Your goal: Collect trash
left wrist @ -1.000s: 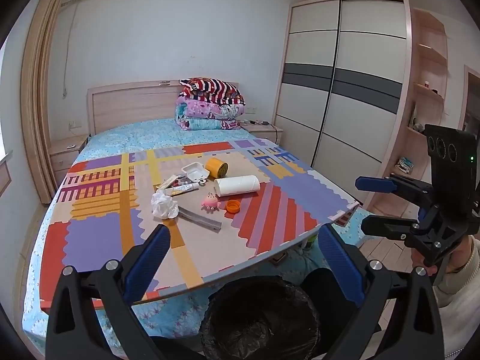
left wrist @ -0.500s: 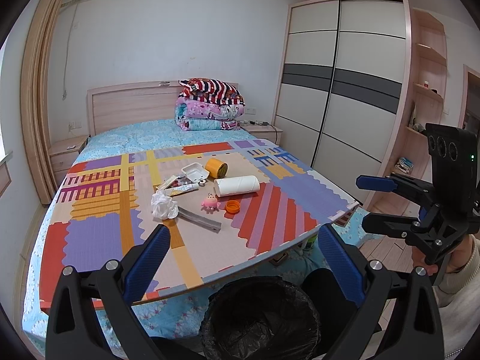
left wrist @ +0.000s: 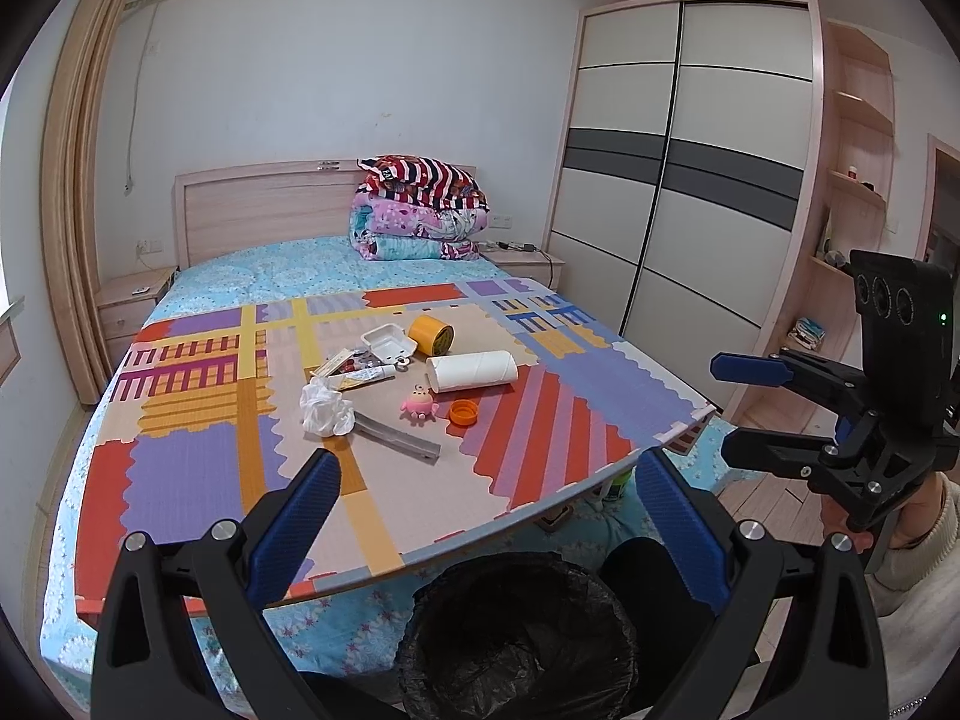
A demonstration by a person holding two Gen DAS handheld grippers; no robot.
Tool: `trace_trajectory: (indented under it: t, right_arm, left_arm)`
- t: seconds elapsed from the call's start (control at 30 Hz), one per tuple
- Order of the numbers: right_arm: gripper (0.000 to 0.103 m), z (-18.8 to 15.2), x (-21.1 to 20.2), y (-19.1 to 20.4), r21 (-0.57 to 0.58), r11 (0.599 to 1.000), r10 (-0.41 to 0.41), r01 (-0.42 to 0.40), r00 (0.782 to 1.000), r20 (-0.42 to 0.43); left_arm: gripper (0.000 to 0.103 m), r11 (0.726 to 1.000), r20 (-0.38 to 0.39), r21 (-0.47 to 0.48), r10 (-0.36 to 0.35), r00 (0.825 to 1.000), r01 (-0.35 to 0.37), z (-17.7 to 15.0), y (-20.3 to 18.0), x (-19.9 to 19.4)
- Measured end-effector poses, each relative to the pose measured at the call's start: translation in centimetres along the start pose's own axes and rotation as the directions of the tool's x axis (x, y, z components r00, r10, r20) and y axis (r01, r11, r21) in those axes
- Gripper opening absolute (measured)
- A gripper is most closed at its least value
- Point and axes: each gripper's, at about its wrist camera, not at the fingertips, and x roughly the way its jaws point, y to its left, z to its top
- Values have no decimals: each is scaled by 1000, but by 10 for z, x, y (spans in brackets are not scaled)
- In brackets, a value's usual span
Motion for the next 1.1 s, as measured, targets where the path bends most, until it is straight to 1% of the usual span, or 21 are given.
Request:
trace_trajectory:
  t: [1.1]
  right_arm:
    - [99, -1, 2, 0, 1, 1000, 1, -1, 1000, -2]
  left_arm:
    - [95, 1000, 5, 2, -1, 1000, 1, 1, -3, -3]
